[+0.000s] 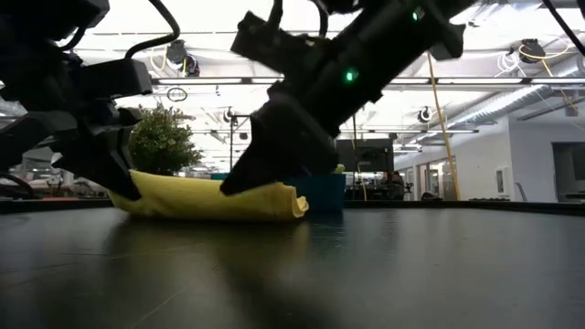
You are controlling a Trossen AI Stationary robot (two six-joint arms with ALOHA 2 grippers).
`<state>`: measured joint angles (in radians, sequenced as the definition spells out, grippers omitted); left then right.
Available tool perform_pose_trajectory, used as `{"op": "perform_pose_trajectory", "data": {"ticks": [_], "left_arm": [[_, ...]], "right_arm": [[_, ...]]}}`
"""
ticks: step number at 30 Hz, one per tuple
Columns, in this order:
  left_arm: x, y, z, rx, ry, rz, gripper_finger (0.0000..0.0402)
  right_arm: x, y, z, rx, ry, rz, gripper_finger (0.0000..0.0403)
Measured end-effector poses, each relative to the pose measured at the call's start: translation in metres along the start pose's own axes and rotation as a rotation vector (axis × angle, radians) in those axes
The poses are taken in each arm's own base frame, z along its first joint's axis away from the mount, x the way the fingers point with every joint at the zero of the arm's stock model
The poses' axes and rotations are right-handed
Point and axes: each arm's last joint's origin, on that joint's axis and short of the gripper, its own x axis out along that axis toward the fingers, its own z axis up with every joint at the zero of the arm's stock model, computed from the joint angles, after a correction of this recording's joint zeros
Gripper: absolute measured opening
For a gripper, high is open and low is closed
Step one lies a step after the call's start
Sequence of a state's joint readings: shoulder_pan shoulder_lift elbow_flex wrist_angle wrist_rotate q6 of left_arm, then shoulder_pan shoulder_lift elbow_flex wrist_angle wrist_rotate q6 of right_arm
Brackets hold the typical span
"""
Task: Fold microfiber towels
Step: Put the yellow microfiber towel into the blue bin
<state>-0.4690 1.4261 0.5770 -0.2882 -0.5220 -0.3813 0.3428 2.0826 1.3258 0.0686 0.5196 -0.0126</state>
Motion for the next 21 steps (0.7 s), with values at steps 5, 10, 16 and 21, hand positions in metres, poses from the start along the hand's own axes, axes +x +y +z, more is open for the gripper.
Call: {"op": "perform_pose_trajectory", "data": {"ticks": [5,10,16,21], "left_arm": [[0.000,0.000,0.000,-0.006,0.007,-0.013,0.0004],[0.001,0.000,0.000,-0.006,0.011,-0.021,0.0006],[0.001,0.000,0.000,-0.001,0.011,-0.023,0.0010],[0.001,0.000,0.000,0.001,0.012,-0.024,0.0005]], "right_arm": [[0.014,0.005,-0.013,-0.016,0.038,-0.006,0.0214],[0.016,0.003,-0.018,-0.012,0.076,-0.087,0.0209],[0.015,0.003,-0.021,-0.022,0.098,-0.087,0.0152],[0.013,0.007,-0.022,-0.039,0.105,-0.080,0.0051]]}}
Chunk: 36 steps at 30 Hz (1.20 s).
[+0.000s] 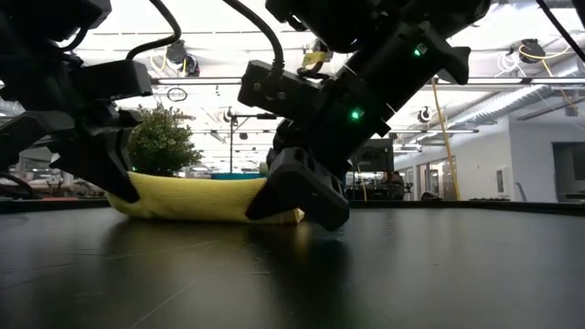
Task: Fold microfiber towels
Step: Put the yellow microfiber towel into the blue bin
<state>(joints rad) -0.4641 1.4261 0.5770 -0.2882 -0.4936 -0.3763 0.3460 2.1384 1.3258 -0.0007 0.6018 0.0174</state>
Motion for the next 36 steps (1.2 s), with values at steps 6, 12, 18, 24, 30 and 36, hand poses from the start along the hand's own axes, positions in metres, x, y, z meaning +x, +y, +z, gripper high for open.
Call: {"op": "perform_pose_trajectory", "data": {"ticks": [6,12,18,24,30,36], "left_arm": [[-0.001,0.000,0.002,0.063,0.000,0.000,0.0009],[-0.025,0.008,0.030,0.149,-0.023,0.047,0.0009],[-0.066,0.046,0.061,0.206,-0.081,0.282,0.0006],[-0.090,0.104,0.081,0.198,-0.200,0.379,0.0004],[-0.088,0.175,0.094,0.160,-0.343,0.390,0.0004],[-0.074,0.232,0.089,0.131,-0.406,0.413,0.0004]], "right_arm": [[-0.008,-0.004,0.006,-0.011,-0.016,0.002,0.0009],[-0.044,-0.029,0.029,0.014,-0.069,-0.044,0.0003],[-0.075,-0.076,0.044,0.061,-0.074,-0.141,0.0002],[-0.081,-0.133,0.045,0.101,-0.031,-0.220,0.0001],[-0.074,-0.192,0.037,0.114,0.018,-0.323,0.0001],[-0.069,-0.257,0.022,0.156,0.058,-0.397,0.0000]]}}
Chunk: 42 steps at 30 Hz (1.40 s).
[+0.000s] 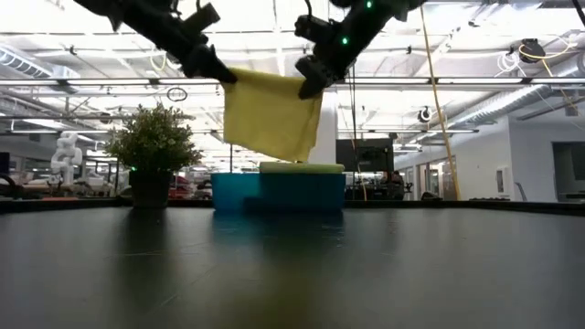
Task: Fold microfiber towels
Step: Put the yellow microfiber towel into the blue bin
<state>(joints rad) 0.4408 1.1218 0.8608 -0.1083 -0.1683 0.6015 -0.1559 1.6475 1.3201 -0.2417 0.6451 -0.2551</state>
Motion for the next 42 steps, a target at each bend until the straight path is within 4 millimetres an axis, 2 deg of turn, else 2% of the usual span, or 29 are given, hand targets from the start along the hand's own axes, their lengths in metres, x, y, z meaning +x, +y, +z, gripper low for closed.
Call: {"op": "perform_pose_trajectory", "data": {"ticks": [7,15,22,28,32,38,42], "left_arm": [[0.037,0.027,-0.025,-0.004,-0.028,0.029,0.0003],[0.069,0.046,-0.048,-0.010,-0.094,0.061,0.0003],[0.066,0.057,-0.045,0.014,-0.154,0.103,0.0005],[0.048,0.071,-0.019,-0.012,-0.216,0.140,0.0009],[0.046,0.076,-0.013,-0.011,-0.235,0.148,0.0004],[0.060,0.073,-0.024,-0.016,-0.196,0.101,0.0005],[0.079,0.069,-0.035,-0.006,-0.169,0.073,0.0007]], "right_arm": [[0.034,-0.053,-0.012,0.039,-0.007,0.015,0.0000],[0.054,-0.093,-0.027,0.049,-0.002,-0.034,0.0000],[0.058,-0.105,-0.027,0.065,-0.067,-0.012,0.0000],[0.044,-0.111,-0.015,0.064,-0.177,0.002,0.0000],[0.043,-0.117,-0.016,0.012,-0.183,-0.006,0.0000],[0.051,-0.133,-0.028,0.037,-0.147,-0.014,0.0000],[0.056,-0.142,-0.036,0.060,-0.152,0.026,0.0000]]}}
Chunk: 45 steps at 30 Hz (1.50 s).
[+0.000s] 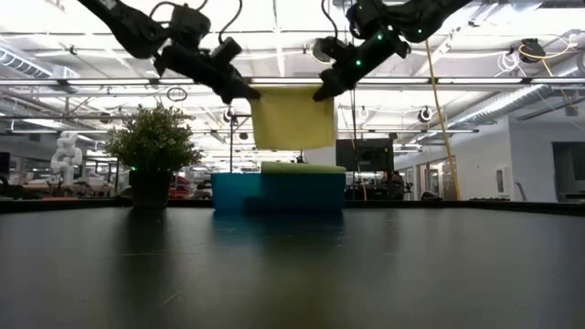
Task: Fold microfiber towels
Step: Put the yellow microfiber towel into the blue bin
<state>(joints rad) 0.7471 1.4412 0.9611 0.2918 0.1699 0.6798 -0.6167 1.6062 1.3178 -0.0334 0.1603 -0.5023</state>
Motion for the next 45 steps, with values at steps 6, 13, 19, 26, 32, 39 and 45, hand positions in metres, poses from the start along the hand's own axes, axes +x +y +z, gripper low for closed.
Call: {"op": "perform_pose_trajectory", "data": {"ticks": [6,13,19,26,32,39,45], "left_arm": [[0.020,0.002,-0.021,-0.011,-0.011,0.036,0.0005],[0.028,0.009,-0.041,-0.044,-0.021,0.022,0.0005],[0.046,0.018,-0.057,-0.059,0.014,0.017,0.0004],[0.055,0.014,-0.060,-0.085,0.080,-0.048,0.0004],[0.054,0.009,-0.063,-0.095,0.134,-0.091,0.0005],[0.054,0.014,-0.057,-0.070,0.103,-0.033,0.0005],[0.054,0.022,-0.049,-0.044,0.025,0.057,0.0007]], "right_arm": [[0.010,-0.010,-0.013,0.014,0.026,0.005,0.0000],[0.035,-0.014,-0.035,0.047,0.052,0.064,0.0000],[0.053,-0.019,-0.047,0.016,0.036,0.017,0.0000],[0.062,-0.017,-0.060,0.017,0.081,0.055,0.0000],[0.059,-0.003,-0.050,0.002,0.030,0.132,0.0000],[0.058,0.003,-0.039,-0.102,0.007,0.042,0.0000],[0.060,-0.019,-0.042,-0.072,-0.020,-0.068,0.0000]]}}
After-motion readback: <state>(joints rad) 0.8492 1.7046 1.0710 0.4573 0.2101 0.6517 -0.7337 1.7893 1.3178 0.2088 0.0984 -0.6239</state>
